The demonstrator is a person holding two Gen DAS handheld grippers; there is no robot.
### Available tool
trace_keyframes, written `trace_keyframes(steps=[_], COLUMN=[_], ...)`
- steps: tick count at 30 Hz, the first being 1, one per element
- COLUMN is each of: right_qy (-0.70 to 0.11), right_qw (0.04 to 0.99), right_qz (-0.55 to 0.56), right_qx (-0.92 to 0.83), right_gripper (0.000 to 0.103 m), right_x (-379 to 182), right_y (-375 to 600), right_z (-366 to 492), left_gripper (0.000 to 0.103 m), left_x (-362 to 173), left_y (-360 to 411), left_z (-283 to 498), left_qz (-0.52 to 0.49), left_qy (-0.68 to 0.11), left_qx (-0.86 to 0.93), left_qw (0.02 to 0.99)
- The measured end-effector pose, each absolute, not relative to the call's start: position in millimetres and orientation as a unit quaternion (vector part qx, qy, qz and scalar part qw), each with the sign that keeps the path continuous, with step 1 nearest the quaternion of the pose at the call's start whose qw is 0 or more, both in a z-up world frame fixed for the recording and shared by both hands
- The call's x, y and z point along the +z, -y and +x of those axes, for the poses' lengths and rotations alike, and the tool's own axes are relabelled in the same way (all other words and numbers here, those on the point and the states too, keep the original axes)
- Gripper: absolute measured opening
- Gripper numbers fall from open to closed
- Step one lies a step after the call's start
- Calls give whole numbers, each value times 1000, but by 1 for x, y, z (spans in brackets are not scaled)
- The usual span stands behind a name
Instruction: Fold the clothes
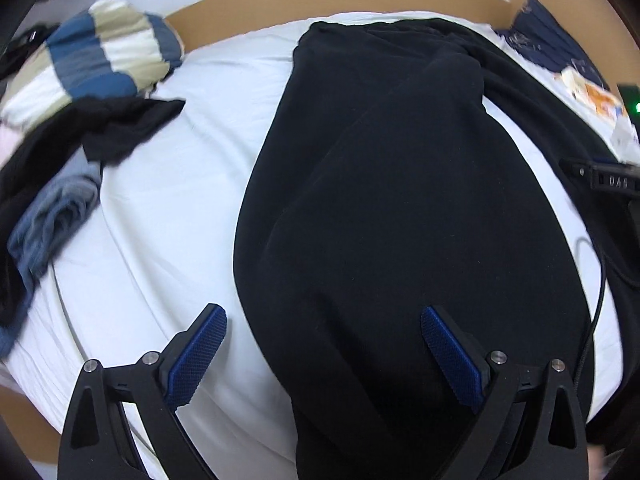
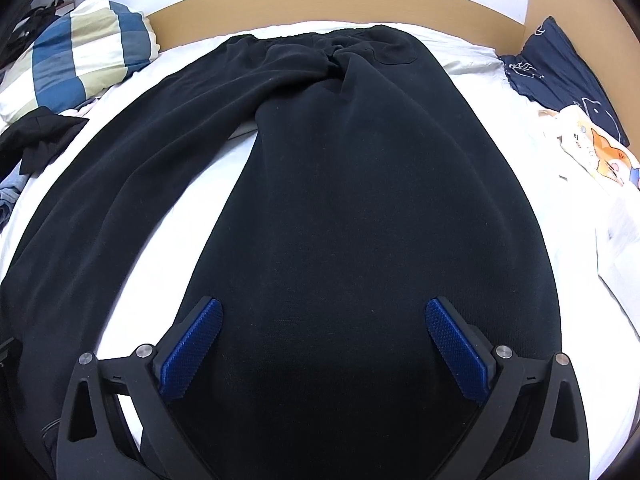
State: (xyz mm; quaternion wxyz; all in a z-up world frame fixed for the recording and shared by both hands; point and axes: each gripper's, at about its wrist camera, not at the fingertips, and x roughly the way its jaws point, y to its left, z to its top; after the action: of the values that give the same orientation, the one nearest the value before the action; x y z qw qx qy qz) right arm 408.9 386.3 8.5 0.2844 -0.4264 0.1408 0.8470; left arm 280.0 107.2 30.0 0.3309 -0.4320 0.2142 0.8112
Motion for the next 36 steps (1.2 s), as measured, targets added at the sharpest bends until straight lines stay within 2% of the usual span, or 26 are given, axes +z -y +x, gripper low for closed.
trace_keyframes(steps=[4,6,7,8,12,20,25,31,36], right_qy=[-141,-141,-141,-141,-141,-141,-140,-140,-140], right_qw=[284,285,285,285,285,284,284,284,284], right_qz=[-427,-427,-427,-427,-427,-427,-427,-427,-427], right_qx=[847,847,847,847,847,847,847,847,847], right_gripper=[103,103,103,103,103,103,103,103,103], right_x=[7,7,7,7,7,6,6,6,6], right_y=[-395,-394,-394,-394,-393,-394,-394,-394,-394], right_z=[402,402,402,402,403,404,404,405,405], left_gripper=[92,83,75,73,74,75,80,80,80], left_x=[31,34,35,37,33,38,42,47,62], left_y=[-97,-92,-88,-83,-68,-61,-48,-40,-35], left_z=[277,278,276,274,264,267,266,267,267], left_qz=[-447,-436,-430,-426,-427,-405,-400,-394,-383], left_qy=[-189,-187,-184,-178,-145,-183,-177,-187,-161], left_qx=[802,805,809,813,814,827,836,835,835], left_qw=[347,357,356,355,365,344,330,336,360])
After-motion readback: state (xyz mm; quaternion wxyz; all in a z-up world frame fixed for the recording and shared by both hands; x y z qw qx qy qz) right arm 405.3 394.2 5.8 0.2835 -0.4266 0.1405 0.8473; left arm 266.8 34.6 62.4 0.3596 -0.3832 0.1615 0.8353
